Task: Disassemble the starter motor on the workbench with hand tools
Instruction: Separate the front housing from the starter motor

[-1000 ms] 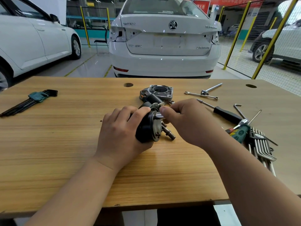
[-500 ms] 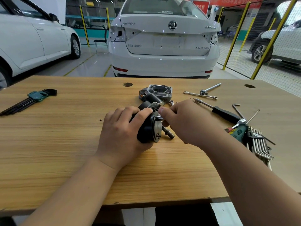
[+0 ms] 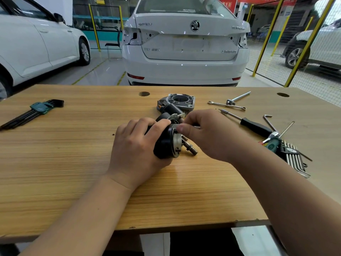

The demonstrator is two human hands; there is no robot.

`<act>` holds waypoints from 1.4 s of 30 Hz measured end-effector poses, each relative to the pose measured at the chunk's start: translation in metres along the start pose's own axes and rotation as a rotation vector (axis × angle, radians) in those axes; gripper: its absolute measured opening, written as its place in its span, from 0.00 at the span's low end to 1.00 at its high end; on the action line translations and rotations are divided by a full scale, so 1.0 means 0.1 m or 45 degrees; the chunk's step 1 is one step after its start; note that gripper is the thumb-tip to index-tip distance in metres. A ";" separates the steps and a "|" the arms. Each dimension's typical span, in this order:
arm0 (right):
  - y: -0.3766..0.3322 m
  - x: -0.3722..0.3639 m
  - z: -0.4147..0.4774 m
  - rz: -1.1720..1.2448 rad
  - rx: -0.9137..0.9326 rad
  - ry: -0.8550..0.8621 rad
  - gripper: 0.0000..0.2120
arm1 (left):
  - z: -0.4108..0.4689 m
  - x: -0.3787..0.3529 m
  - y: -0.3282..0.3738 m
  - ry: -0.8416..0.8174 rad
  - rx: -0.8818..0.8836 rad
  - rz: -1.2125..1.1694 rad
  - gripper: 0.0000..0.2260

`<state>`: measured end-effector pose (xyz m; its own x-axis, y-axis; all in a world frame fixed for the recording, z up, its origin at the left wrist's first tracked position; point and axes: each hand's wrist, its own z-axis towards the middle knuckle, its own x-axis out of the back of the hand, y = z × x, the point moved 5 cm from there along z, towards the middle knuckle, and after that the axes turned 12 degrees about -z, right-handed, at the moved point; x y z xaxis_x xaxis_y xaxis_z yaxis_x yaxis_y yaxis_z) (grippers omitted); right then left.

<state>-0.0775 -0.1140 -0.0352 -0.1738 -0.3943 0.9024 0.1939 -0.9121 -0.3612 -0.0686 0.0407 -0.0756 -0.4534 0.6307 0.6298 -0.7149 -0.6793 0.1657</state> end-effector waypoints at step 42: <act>0.19 -0.32 0.15 0.568 0.054 -0.041 0.08 | 0.06 -0.07 -0.07 -0.131 0.125 0.124 0.32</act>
<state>-0.0534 -0.1170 -0.0678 -0.0339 -0.7439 0.6674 0.2830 -0.6476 -0.7075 -0.0575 0.0385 -0.0765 -0.4571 0.5219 0.7202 -0.6126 -0.7718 0.1705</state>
